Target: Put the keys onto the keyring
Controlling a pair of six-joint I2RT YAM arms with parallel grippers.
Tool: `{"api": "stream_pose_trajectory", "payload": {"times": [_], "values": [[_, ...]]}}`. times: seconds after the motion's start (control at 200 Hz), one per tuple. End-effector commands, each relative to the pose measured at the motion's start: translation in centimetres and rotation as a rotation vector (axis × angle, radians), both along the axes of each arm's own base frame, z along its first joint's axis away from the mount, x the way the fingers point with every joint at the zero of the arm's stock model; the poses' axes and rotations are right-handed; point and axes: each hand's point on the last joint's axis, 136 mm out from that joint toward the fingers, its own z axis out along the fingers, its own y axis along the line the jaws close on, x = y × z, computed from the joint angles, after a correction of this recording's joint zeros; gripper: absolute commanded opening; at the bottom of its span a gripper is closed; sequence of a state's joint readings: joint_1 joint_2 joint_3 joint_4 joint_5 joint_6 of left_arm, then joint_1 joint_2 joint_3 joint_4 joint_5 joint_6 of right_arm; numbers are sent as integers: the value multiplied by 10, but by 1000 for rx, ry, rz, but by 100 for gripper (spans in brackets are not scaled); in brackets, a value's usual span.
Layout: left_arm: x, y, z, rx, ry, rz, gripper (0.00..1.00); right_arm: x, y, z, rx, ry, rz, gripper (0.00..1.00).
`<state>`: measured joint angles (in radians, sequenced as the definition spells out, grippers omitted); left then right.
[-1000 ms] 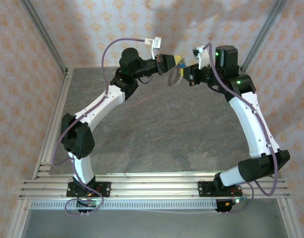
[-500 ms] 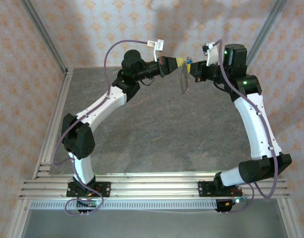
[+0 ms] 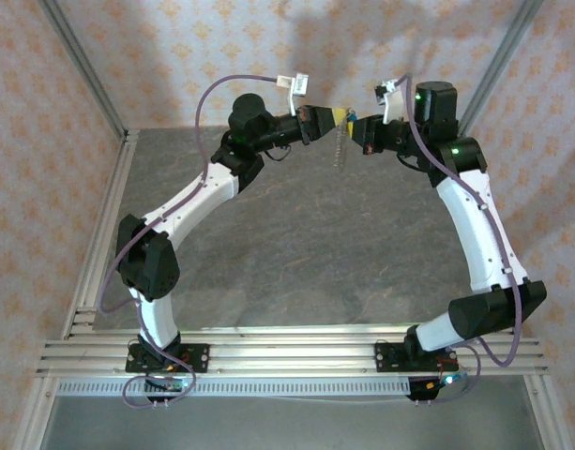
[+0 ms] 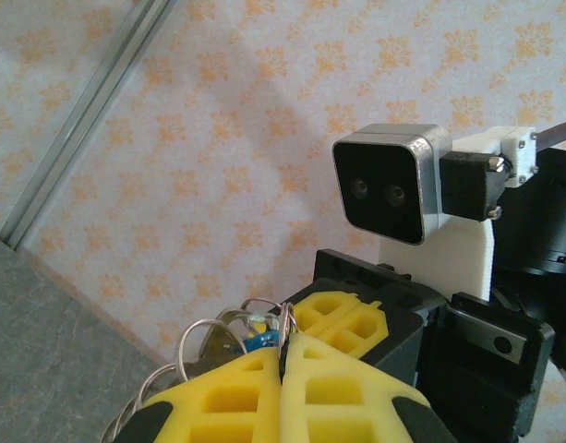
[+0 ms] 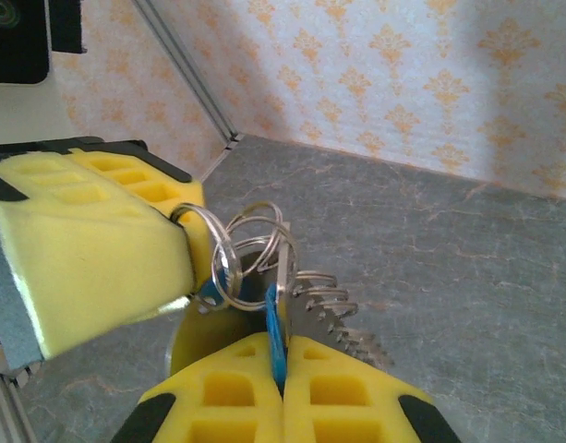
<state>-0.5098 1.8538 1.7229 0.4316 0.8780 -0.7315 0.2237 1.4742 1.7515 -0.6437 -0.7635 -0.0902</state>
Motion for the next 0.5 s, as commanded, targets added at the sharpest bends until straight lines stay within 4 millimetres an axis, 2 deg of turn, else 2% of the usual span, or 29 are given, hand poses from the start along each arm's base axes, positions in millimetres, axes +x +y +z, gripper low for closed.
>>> {"api": "stream_pose_trajectory", "payload": {"times": [0.0,0.145,0.395,0.495], "values": [[-5,4,17,-27,-68,0,0,-2,6,19,9,-57,15,0],[-6,3,14,-17,-62,0,0,-1,-3,18,-11,-72,-31,0],[-5,3,12,-10,-59,4,0,4,-38,20,0,-80,-156,0],[-5,3,11,-7,-57,5,0,1,-42,24,4,-88,-169,0]]}}
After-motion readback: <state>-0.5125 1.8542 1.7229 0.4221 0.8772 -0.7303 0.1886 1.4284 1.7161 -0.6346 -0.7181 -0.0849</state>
